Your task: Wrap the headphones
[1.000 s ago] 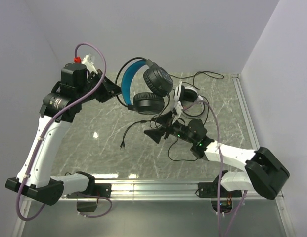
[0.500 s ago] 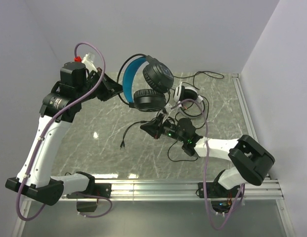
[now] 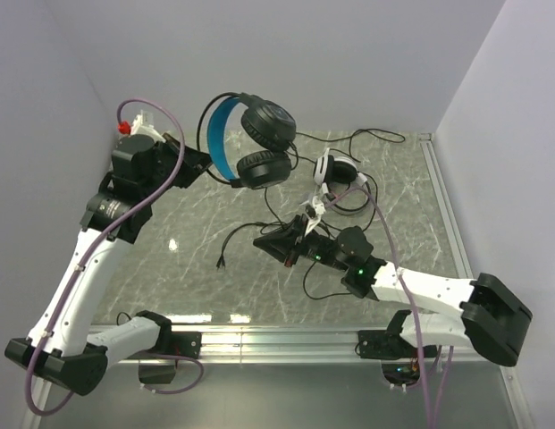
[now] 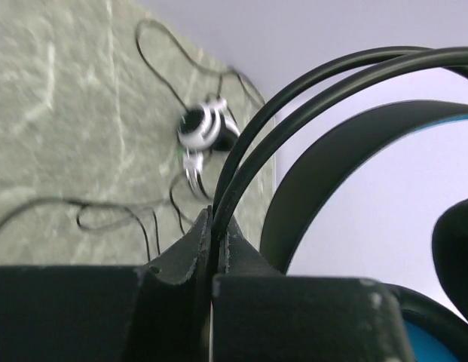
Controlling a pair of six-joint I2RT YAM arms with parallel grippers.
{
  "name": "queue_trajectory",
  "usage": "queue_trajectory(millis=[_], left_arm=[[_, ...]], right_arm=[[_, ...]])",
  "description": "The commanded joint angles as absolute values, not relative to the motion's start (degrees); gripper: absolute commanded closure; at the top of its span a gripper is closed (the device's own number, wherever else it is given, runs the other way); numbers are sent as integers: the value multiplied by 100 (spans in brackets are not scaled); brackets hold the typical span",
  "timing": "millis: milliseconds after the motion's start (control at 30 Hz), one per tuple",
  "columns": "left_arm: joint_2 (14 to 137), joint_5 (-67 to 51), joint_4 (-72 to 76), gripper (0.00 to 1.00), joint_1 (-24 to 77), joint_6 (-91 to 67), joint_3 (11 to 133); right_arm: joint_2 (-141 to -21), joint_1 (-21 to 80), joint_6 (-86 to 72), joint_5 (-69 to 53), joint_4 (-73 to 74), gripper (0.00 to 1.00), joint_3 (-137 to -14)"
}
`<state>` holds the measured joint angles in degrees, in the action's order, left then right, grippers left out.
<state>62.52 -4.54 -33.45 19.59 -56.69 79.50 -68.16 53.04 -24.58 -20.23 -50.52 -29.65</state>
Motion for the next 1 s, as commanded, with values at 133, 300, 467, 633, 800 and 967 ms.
queue_trajectory(millis=[133, 300, 467, 633, 800, 967], left_arm=[[5713, 1062, -1346, 100, 2127, -5617, 6979], [5809, 1722, -1046, 100, 2294, -5405, 6654], [5968, 2100, -1063, 100, 2285, -5353, 6653], [6073, 2206, -915, 100, 2303, -5256, 6523], [6257, 2644, -598, 100, 2733, -5203, 6346], [6521, 2962, -405, 100, 3006, -5168, 6162]], right_arm=[[-6311, 5931, -2320, -1811, -3631, 100, -3884], [-5986, 6362, -2083, -1592, -2911, 100, -4341], [-5397, 6565, -1960, -1196, -1953, 100, -4737], [-5123, 6565, -2083, -826, -1285, 100, -5096], [-6123, 6566, -2057, -1107, -204, 100, -6616], [-6837, 6566, -1881, -1073, 974, 100, -8373]])
